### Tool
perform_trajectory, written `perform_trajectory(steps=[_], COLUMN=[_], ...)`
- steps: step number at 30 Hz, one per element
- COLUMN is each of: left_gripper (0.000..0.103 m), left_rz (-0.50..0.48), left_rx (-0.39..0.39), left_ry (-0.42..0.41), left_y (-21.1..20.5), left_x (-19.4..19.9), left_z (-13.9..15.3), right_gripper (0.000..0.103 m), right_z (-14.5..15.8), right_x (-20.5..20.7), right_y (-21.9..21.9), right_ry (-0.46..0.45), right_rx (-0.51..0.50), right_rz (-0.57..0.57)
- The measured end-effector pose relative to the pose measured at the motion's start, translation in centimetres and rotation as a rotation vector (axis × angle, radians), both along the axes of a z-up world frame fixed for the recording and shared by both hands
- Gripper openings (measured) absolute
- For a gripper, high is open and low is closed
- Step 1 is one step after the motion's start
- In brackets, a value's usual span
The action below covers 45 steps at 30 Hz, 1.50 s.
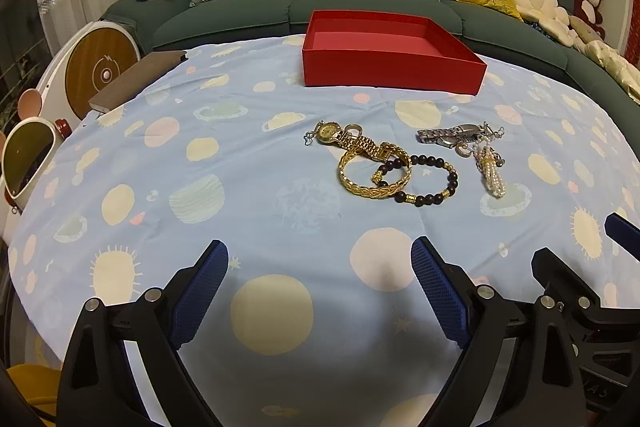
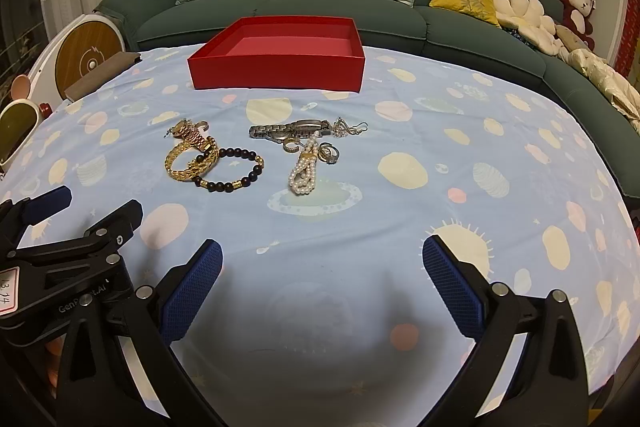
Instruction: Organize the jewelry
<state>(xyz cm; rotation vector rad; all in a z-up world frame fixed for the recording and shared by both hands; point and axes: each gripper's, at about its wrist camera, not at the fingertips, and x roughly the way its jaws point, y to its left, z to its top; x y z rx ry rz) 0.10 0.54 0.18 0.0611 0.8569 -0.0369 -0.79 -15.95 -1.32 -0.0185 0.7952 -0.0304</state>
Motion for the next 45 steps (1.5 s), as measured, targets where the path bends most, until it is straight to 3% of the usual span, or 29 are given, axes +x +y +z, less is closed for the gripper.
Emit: perform_trajectory(steps=[45], left_gripper=[0.089], left_rz=[0.002], left_rx=[-0.003], left_ry=[0.001], left_y=[0.0], left_x=[0.27], left_z=[-0.05], right_gripper=[0.098], right_z=[-0.37], right_x=[0.19], right_y=[-0.44], right_ry=[-0.001], right_rx=[0.015], right_rz=[-0.01])
